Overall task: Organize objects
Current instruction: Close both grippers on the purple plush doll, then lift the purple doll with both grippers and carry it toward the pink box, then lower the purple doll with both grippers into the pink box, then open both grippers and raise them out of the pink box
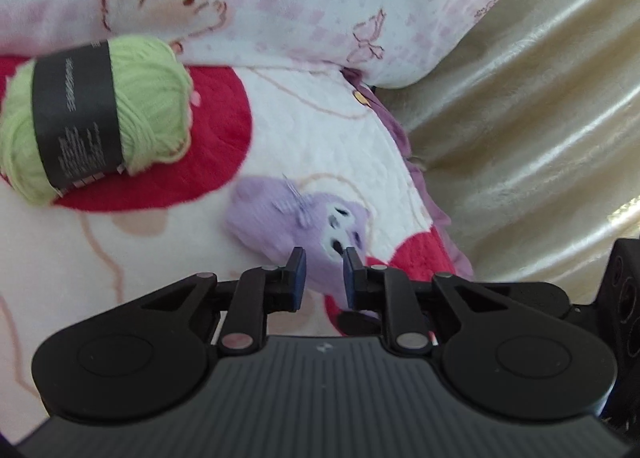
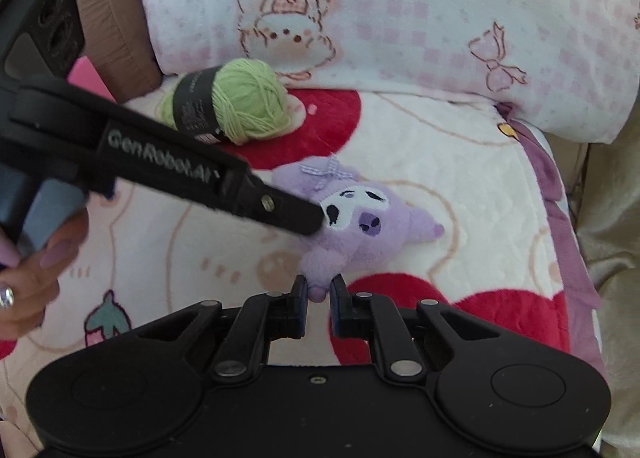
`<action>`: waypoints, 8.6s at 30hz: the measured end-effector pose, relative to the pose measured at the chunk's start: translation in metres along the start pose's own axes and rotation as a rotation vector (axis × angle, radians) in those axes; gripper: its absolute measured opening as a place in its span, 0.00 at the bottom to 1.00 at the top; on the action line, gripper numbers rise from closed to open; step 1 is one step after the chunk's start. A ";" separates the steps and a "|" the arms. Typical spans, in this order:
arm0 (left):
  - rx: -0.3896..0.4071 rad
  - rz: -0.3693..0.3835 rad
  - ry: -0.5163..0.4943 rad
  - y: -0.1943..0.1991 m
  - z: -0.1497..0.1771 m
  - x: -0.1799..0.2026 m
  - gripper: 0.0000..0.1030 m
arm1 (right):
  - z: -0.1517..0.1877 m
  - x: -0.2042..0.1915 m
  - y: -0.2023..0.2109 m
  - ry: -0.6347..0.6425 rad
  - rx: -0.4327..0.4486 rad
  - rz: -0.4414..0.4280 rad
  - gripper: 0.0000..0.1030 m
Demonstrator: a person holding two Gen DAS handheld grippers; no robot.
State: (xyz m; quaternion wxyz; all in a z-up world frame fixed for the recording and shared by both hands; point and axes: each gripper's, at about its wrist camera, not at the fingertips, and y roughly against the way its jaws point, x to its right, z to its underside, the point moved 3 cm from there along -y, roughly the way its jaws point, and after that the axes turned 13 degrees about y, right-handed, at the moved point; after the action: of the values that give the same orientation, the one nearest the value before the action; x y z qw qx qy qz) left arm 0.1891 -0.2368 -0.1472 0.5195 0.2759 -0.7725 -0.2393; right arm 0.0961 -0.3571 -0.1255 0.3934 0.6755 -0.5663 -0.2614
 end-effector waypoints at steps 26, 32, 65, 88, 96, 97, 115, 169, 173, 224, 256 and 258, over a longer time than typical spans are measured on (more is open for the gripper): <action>0.054 -0.062 -0.009 -0.021 -0.010 -0.020 0.32 | 0.001 0.042 -0.026 -0.365 0.028 -0.087 0.58; 0.055 -0.071 0.056 -0.027 -0.006 -0.025 0.32 | -0.003 0.034 -0.038 -0.268 0.039 -0.021 0.56; 0.129 -0.058 0.018 0.095 0.061 -0.016 0.31 | -0.008 -0.041 0.029 0.020 0.082 -0.156 0.53; 0.164 -0.075 0.087 0.190 0.101 -0.024 0.31 | -0.015 -0.105 0.085 0.089 0.106 -0.303 0.56; 0.174 -0.096 0.100 0.222 0.114 -0.028 0.31 | -0.018 -0.130 0.099 0.121 0.118 -0.339 0.57; 0.175 -0.100 0.103 0.226 0.116 -0.028 0.31 | -0.018 -0.133 0.102 0.125 0.121 -0.342 0.57; 0.210 -0.197 0.096 0.301 0.130 -0.026 0.31 | -0.038 -0.196 0.140 0.190 0.152 -0.393 0.64; 0.263 -0.284 0.254 0.257 -0.048 -0.229 0.29 | -0.218 -0.290 -0.063 0.371 -0.064 -0.077 0.50; 0.259 -0.292 0.254 0.253 -0.051 -0.235 0.29 | -0.217 -0.294 -0.069 0.391 -0.067 -0.045 0.49; 0.307 -0.361 0.117 0.295 0.018 -0.168 0.32 | -0.149 -0.220 0.027 0.370 0.143 -0.297 0.20; 0.249 -0.457 0.077 0.403 0.109 -0.069 0.51 | -0.095 -0.238 0.160 0.396 0.141 -0.434 0.32; 0.251 -0.459 0.050 0.405 0.114 -0.060 0.54 | -0.089 -0.235 0.166 0.399 0.141 -0.426 0.33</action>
State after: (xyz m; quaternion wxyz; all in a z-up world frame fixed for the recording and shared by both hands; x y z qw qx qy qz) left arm 0.0288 0.1100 0.0385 0.4322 0.5123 -0.7001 -0.2463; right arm 0.0220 -0.1158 0.0399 0.3854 0.8426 -0.3402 -0.1602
